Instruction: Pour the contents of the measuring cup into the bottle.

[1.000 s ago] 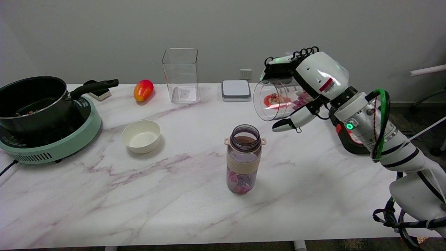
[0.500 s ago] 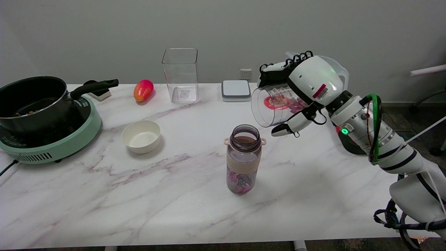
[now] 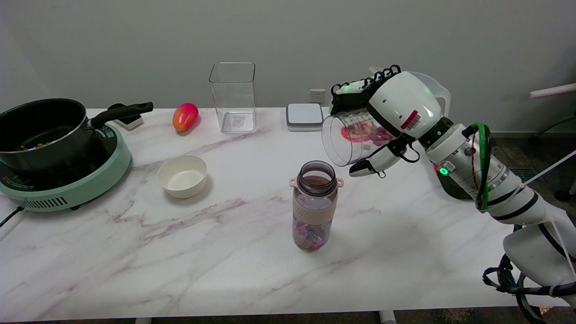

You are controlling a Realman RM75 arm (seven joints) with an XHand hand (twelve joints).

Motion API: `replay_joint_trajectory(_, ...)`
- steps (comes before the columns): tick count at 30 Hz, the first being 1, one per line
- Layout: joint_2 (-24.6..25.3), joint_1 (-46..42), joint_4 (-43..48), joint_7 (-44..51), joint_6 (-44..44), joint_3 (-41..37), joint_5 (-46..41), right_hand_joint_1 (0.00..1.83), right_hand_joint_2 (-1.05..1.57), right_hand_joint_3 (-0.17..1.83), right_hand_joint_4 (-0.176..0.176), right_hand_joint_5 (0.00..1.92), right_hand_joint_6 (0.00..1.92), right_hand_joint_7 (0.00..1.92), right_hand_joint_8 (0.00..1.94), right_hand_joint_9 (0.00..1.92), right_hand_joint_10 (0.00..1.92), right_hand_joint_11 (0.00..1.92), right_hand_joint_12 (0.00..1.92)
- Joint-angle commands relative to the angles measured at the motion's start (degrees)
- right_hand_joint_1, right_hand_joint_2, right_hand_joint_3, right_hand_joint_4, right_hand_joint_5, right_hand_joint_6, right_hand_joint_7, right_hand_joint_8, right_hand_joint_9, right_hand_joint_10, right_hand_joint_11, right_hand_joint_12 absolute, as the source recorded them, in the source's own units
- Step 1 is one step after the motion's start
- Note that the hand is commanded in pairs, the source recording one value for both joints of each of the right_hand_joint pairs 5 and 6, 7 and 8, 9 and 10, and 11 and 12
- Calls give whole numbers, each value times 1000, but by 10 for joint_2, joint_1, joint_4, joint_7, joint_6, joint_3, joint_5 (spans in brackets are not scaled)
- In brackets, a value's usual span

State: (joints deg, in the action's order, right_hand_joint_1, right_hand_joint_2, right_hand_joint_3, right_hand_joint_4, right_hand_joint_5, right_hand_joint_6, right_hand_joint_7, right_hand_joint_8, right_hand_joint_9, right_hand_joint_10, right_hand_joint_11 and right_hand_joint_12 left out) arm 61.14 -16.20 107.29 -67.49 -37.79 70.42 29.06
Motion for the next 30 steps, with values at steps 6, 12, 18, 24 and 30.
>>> replay_joint_trajectory(6, -8, 17, 3, 13, -3, 9, 56, 1287, 1400, 293, 0, 1670, 1670, 1512, 1512, 1414, 1414, 1267, 1267)
replay_joint_trajectory(12, -15, 34, 3, 29, -3, 14, 53, 1293, 1388, 302, 0, 1670, 1670, 1509, 1509, 1411, 1411, 1265, 1265)
replay_joint_trajectory(18, -21, 50, 3, 29, -5, 18, 48, 1316, 1351, 321, 0, 1658, 1658, 1500, 1500, 1400, 1400, 1258, 1258)
replay_joint_trajectory(24, -23, 52, 3, 29, -26, 19, 48, 1332, 1329, 341, 0, 1653, 1653, 1497, 1497, 1395, 1395, 1254, 1254)
replay_joint_trajectory(30, -20, 45, 3, 31, -40, 16, 58, 1330, 1356, 331, 0, 1670, 1670, 1518, 1518, 1408, 1408, 1266, 1266)
